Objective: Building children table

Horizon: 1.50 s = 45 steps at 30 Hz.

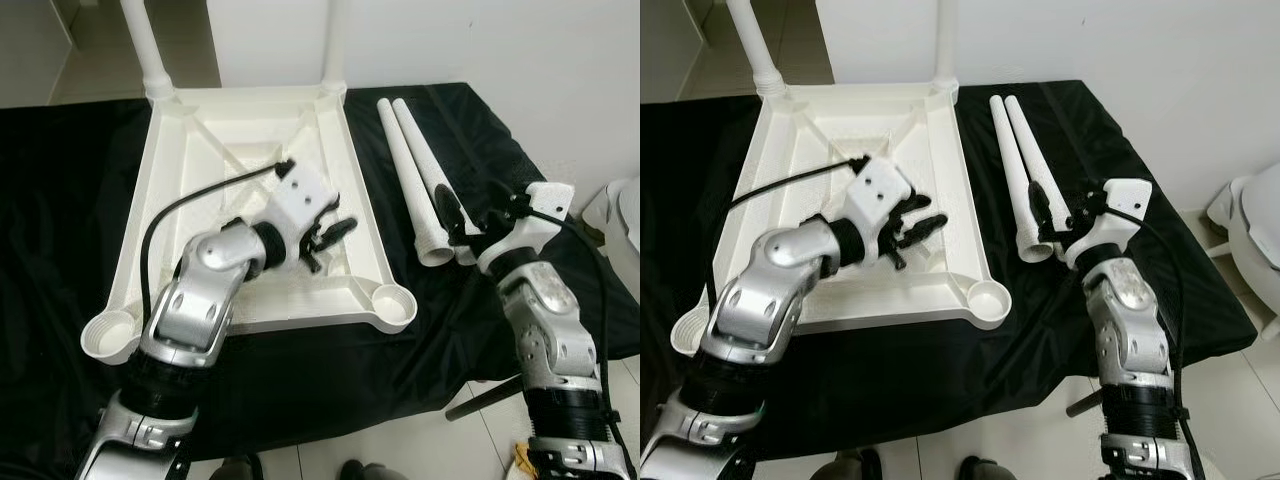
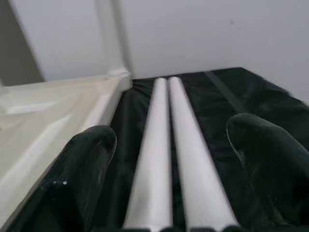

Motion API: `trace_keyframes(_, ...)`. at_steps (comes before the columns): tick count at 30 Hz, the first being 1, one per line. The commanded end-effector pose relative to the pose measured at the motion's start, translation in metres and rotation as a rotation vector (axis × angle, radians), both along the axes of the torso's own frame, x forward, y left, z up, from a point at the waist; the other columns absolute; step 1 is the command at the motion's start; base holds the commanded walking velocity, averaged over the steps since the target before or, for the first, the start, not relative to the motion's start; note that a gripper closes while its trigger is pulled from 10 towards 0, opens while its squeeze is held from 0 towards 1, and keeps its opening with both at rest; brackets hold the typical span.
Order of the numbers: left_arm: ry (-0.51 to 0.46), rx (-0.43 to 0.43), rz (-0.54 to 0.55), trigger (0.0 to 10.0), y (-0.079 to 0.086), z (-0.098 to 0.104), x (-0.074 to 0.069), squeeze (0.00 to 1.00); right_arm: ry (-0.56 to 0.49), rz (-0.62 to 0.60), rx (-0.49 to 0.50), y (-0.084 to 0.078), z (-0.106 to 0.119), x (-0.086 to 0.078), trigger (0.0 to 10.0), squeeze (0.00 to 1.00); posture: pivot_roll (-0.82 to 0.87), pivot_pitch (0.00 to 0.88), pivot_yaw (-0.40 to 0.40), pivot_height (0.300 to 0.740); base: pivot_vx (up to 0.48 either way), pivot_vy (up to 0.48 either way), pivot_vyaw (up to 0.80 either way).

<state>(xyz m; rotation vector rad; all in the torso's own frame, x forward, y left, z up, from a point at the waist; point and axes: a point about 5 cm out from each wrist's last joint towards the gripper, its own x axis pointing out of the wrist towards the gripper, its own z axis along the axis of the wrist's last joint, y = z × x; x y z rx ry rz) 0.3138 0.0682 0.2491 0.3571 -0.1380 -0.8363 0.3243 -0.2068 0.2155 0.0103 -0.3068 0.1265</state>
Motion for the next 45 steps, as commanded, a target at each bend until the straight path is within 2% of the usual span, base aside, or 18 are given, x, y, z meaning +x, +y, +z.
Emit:
trace_keyframes(1, -0.084, -0.12, 0.32, 10.0, 0.013, 0.007, 0.017, 0.0, -0.01, -0.033, -0.002, 0.0, 0.001, 0.004, 10.0, 1.0, -0.04, 0.128, -0.015, 0.74, 0.0, 0.0, 0.0)
trace_keyframes(5, -0.123, -0.137, 0.369, 10.0, 0.015, 0.011, 0.022, 0.0, -0.017, -0.069, -0.009, 0.0, 0.003, 0.008, 10.0, 1.0, -0.04, 0.126, -0.016, 0.74, 0.0, 0.0, 0.0)
trace_keyframes(11, -0.154, -0.085, 0.424, 10.0, 0.017, 0.009, 0.031, 0.0, 0.03, -0.125, 0.002, 0.0, -0.001, 0.015, 10.0, 1.0, -0.04, 0.124, -0.017, 0.74, 0.0, 0.0, 0.0)
trace_keyframes(12, -0.107, -0.118, 0.405, 10.0, 0.017, 0.007, 0.033, 0.0, 0.036, -0.128, 0.011, 0.001, -0.002, 0.017, 10.0, 0.0, -0.05, 0.123, -0.02, 0.74, 0.0, 0.0, 0.0)
trace_keyframes(14, -0.107, -0.118, 0.405, 10.0, 0.017, 0.007, 0.033, 0.0, 0.036, -0.128, 0.011, 0.001, -0.002, 0.017, 10.0, 0.0, -0.05, 0.123, -0.02, 0.74, 0.0, 0.0, 0.0)
trace_keyframes(15, -0.06, -0.148, 0.383, 10.0, 0.017, 0.005, 0.035, 0.0, 0.053, -0.126, 0.03, 0.002, -0.004, 0.019, 10.0, 0.0, -0.05, 0.122, -0.017, 0.74, 0.0, 0.0, 0.0)
trace_keyframes(16, -0.06, -0.148, 0.383, 10.0, 0.017, 0.005, 0.035, 0.0, 0.053, -0.126, 0.03, 0.002, -0.004, 0.019, 10.0, 0.0, -0.05, 0.122, -0.017, 0.74, 0.0, 0.0, 0.0)
trace_keyframes(17, -0.019, -0.18, 0.347, 10.0, 0.016, 0.003, 0.036, 0.0, 0.096, -0.16, 0.04, -0.001, -0.006, 0.023, 10.0, 0.0, -0.05, 0.118, -0.012, 0.74, 0.0, 0.0, 0.0)
trace_keyframes(18, 0.004, -0.202, 0.283, 10.0, 0.013, 0.001, 0.033, 0.0, 0.152, -0.224, 0.041, -0.006, -0.01, 0.029, 10.0, 0.0, -0.05, 0.116, -0.008, 0.74, 0.0, 0.0, 0.0)
trace_keyframes(19, 0.001, -0.203, 0.256, 10.0, 0.012, 0.001, 0.031, 0.0, 0.164, -0.248, 0.037, -0.008, -0.01, 0.03, 10.0, 0.0, -0.05, 0.116, -0.008, 0.74, 0.0, 0.0, 0.0)
trace_keyframes(22, 0.055, -0.201, 0.175, 10.0, 0.004, -0.005, 0.023, 0.0, 0.193, -0.255, 0.035, -0.01, -0.011, 0.034, 10.0, 0.0, -0.05, 0.113, -0.005, 0.74, 0.0, 0.0, 0.0)
trace_keyframes(23, 0.073, -0.172, 0.142, 10.0, -0.002, -0.009, 0.017, 0.0, 0.208, -0.253, 0.034, -0.011, -0.011, 0.036, 10.0, 0.0, -0.05, 0.11, -0.002, 0.74, 0.0, 0.0, 0.0)
trace_keyframes(28, 0.086, -0.164, 0.117, 10.0, -0.008, -0.012, 0.011, 0.0, 0.236, -0.26, 0.024, -0.013, -0.013, 0.038, 10.0, 0.0, -0.04, 0.105, -0.003, 0.74, 0.0, 0.0, 0.0)
trace_keyframes(35, 0.088, -0.147, 0.127, 10.0, -0.014, -0.013, 0.008, 0.0, 0.355, -0.252, 0.026, -0.012, -0.026, 0.04, 10.0, 0.0, -0.04, 0.101, -0.007, 0.74, 0.0, 0.0, 0.0)
trace_keyframes(38, 0.072, -0.143, 0.123, 10.0, -0.017, -0.011, 0.005, 0.0, 0.451, -0.24, 0.003, -0.015, -0.037, 0.04, 10.0, 0.0, -0.04, 0.098, -0.007, 0.74, 0.0, 0.0, 0.0)
trace_keyframes(41, 0.073, -0.147, 0.111, 10.0, -0.017, -0.01, 0.003, 0.0, 0.484, -0.227, -0.021, -0.016, -0.042, 0.039, 10.0, 0.0, -0.04, 0.094, -0.006, 0.74, 0.0, 0.0, 0.0)
trace_keyframes(42, 0.068, -0.151, 0.125, 10.0, -0.017, -0.008, 0.005, 0.0, 0.516, -0.221, -0.003, -0.017, -0.046, 0.038, 10.0, 0.0, -0.04, 0.091, -0.003, 0.74, 0.0, 0.0, 0.0)
trace_keyframes(45, 0.065, -0.153, 0.126, 10.0, -0.018, -0.006, 0.006, 0.0, 0.526, -0.227, -0.018, -0.019, -0.048, 0.037, 10.0, 0.0, -0.05, 0.086, -0.002, 0.74, 0.0, 0.0, 0.0)
